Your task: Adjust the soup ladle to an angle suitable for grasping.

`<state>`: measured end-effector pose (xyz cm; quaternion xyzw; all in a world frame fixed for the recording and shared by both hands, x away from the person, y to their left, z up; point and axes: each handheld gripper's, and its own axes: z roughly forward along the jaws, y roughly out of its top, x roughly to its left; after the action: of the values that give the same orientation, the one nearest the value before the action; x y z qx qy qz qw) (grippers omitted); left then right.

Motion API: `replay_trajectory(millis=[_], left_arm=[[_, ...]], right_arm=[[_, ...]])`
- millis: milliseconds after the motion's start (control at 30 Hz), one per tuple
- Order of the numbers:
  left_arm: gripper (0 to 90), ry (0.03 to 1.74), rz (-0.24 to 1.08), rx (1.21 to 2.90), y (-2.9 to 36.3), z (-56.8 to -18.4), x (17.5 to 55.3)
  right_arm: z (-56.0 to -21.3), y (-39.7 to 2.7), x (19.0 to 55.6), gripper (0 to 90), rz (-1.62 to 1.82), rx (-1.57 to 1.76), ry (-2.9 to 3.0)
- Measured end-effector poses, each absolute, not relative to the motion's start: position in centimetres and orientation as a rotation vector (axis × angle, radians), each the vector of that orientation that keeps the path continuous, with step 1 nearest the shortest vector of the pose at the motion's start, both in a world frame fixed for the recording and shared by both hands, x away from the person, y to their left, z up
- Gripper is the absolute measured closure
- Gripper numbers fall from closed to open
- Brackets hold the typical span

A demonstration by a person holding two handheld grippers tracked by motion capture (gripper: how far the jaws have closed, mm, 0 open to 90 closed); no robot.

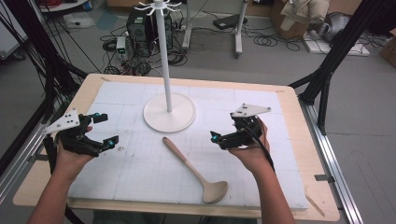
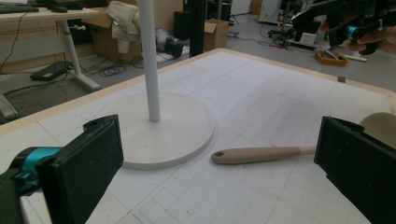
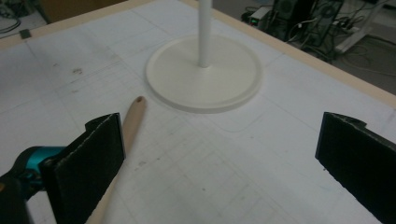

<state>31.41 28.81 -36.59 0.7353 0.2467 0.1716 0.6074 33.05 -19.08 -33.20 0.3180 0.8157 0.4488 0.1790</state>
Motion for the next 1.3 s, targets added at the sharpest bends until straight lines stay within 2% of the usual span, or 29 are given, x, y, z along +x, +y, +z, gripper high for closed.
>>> replay_trajectory(millis=[567, 1000, 1100, 1300], left_arm=[[1.7, 0.561, 0.398, 1.704, 29.0, -36.7, 31.4], [1.7, 0.561, 0.39, 1.714, 28.9, -36.8, 31.4], [1.7, 0.558, 0.387, 1.712, 28.8, -36.8, 31.4], [1.7, 0.561, 0.392, 1.72, 28.7, -36.9, 31.4]], right_arm=[[-36.7, -11.9, 34.3, 0.5, 1.07, 0.786, 2.638], [-39.1, -9.6, 34.9, 0.5, 0.941, 0.779, 2.753], [-39.8, -9.1, 35.0, 4.0, 0.893, 0.77, 2.8], [-40.8, -8.3, 34.9, 4.6, 0.819, 0.754, 2.834]])
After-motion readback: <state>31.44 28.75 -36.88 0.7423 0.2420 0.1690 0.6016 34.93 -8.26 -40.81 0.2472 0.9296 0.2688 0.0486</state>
